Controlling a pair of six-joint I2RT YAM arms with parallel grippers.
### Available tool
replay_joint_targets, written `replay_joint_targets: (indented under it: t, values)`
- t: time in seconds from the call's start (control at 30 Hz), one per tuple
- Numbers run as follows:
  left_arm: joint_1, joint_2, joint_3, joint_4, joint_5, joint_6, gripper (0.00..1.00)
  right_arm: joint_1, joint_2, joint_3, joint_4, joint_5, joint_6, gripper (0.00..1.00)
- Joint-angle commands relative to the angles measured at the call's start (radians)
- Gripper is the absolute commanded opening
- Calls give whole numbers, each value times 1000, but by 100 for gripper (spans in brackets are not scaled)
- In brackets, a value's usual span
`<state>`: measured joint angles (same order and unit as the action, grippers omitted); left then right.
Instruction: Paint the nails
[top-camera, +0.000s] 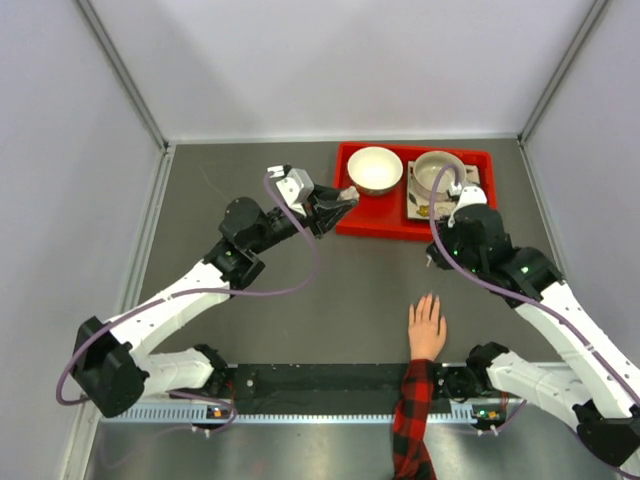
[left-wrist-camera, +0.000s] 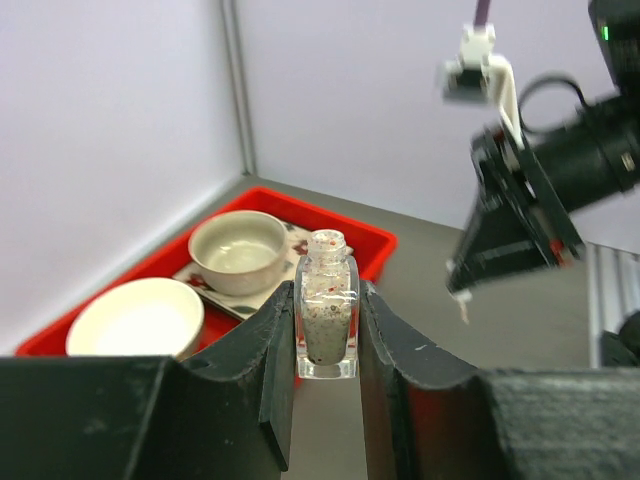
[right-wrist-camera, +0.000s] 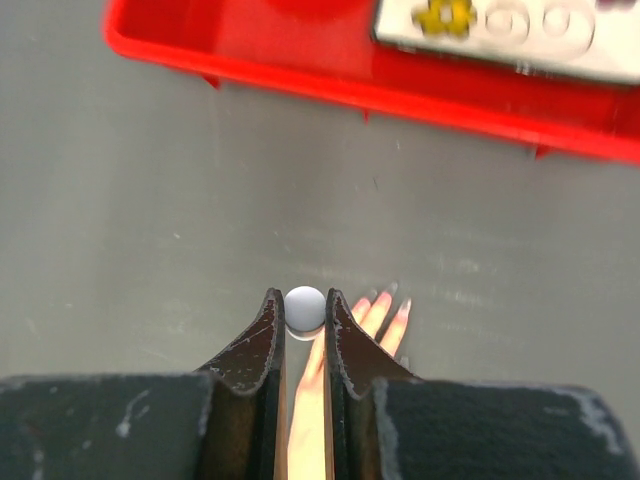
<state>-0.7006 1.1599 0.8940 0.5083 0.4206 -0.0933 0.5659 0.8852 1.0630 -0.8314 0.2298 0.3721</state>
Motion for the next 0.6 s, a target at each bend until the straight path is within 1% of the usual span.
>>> replay_joint_targets:
  t: [0.0,0.1,0.23,0.33,0.43,0.57]
  values:
    - [4,40,42,167,-72,43,0,-24,-34,-111,40,13,85,0]
    - [4,49,26,209,-92,55,0,-35,-52,-213,104,12,112,0]
    - [4,64,31,225,-117,75,0,-80,-37,-284,159,-24,139,0]
    - [6,90,48,237,-99,73,0,-116,-17,-301,181,-41,136,0]
    - [6,122,62,265,-100,63,0,-136,-14,-294,176,-26,113,0]
    - [6,168,86,282,-88,53,0,-179,21,-305,196,-70,105,0]
